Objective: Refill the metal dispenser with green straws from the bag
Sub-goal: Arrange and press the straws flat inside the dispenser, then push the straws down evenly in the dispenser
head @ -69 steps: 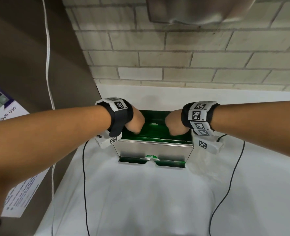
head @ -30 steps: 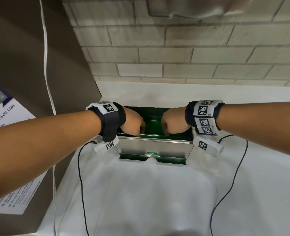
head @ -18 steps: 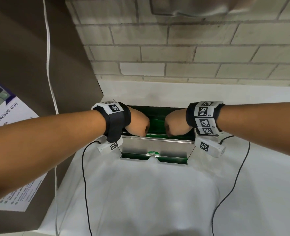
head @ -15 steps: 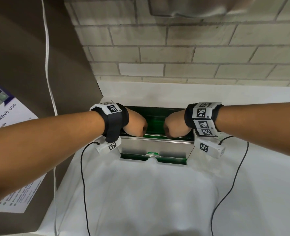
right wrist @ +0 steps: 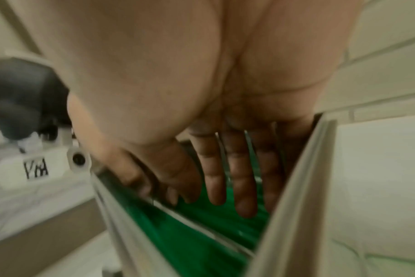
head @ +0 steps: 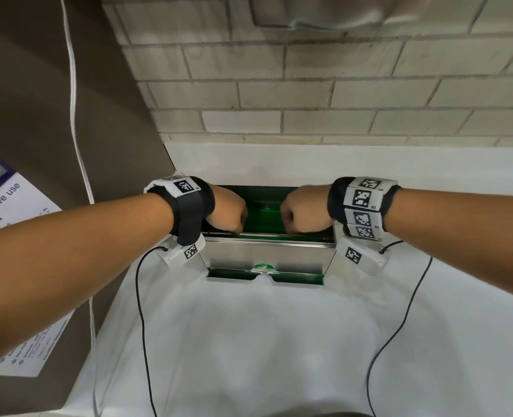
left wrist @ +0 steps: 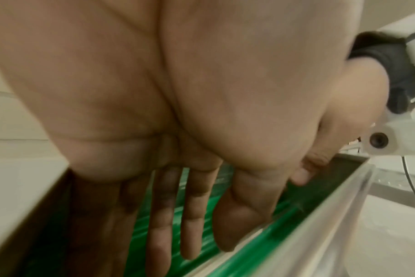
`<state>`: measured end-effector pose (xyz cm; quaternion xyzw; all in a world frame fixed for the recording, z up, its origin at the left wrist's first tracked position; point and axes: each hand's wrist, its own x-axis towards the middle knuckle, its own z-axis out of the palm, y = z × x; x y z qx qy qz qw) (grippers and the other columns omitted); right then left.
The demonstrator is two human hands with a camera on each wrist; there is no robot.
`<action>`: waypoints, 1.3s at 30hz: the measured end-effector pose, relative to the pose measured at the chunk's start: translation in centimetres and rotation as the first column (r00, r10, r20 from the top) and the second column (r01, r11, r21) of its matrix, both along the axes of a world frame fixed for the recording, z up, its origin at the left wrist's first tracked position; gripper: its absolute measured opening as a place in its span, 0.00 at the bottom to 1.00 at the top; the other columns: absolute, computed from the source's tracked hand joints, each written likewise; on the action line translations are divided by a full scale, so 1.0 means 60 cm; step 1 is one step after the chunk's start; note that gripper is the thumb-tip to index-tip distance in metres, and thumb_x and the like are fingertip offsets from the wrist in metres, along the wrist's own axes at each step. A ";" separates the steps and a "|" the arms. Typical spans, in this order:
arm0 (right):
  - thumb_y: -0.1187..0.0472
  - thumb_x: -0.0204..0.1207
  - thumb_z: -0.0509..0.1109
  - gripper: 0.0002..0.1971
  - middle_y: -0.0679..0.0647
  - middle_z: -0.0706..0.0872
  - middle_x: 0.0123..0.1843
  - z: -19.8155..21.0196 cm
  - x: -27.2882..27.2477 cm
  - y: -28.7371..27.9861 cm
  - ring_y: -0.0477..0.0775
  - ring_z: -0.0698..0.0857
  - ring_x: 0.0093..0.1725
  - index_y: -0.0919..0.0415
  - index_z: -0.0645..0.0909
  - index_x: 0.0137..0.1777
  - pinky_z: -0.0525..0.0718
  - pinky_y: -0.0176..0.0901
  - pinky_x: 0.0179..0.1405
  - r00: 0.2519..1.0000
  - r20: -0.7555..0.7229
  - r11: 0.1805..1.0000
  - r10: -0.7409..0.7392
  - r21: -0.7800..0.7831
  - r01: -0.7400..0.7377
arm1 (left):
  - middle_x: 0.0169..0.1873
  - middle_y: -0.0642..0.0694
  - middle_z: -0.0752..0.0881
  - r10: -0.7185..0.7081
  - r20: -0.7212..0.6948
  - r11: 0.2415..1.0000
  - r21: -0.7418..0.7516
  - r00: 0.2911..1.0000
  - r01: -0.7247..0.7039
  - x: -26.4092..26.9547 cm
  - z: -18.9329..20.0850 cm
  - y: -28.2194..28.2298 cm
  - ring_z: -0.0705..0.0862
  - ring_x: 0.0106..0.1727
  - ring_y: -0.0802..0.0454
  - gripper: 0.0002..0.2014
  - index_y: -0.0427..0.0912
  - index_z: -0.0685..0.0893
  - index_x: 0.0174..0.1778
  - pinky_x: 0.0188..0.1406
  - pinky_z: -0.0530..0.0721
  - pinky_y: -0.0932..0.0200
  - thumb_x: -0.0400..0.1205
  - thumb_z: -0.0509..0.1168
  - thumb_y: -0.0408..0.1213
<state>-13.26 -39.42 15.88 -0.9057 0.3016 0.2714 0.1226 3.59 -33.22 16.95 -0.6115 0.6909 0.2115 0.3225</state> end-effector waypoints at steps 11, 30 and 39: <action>0.44 0.52 0.87 0.53 0.53 0.69 0.78 -0.052 -0.252 -0.032 0.63 0.75 0.74 0.35 0.64 0.78 0.80 0.56 0.69 0.828 0.206 0.843 -0.521 -0.030 0.537 | 0.39 0.58 0.88 -0.081 -0.649 0.715 -0.567 0.756 -0.410 -0.082 0.066 0.138 0.84 0.41 0.62 0.05 0.53 0.89 0.50 0.39 0.79 0.71 0.84 0.68 0.40; 0.72 0.61 0.75 0.17 0.67 0.85 0.45 -0.129 -0.339 0.209 0.64 0.84 0.46 0.78 0.81 0.51 0.85 0.49 0.46 0.411 0.073 0.035 -0.909 0.994 -0.100 | 0.85 0.60 0.57 -0.104 -0.885 0.815 -0.338 0.454 -0.471 -0.277 -0.184 0.282 0.59 0.87 0.53 0.66 0.75 0.52 0.84 0.84 0.66 0.38 0.56 0.89 0.56; 0.57 0.78 0.70 0.30 0.59 0.79 0.70 -0.113 -0.262 0.281 0.63 0.84 0.66 0.38 0.68 0.77 0.87 0.61 0.60 0.093 0.401 0.398 -0.912 0.916 -0.049 | 0.47 0.52 0.90 -0.125 -0.955 0.621 0.136 -0.269 -0.772 -0.260 -0.144 0.285 0.88 0.50 0.53 0.30 0.40 0.86 0.53 0.48 0.86 0.57 0.65 0.82 0.60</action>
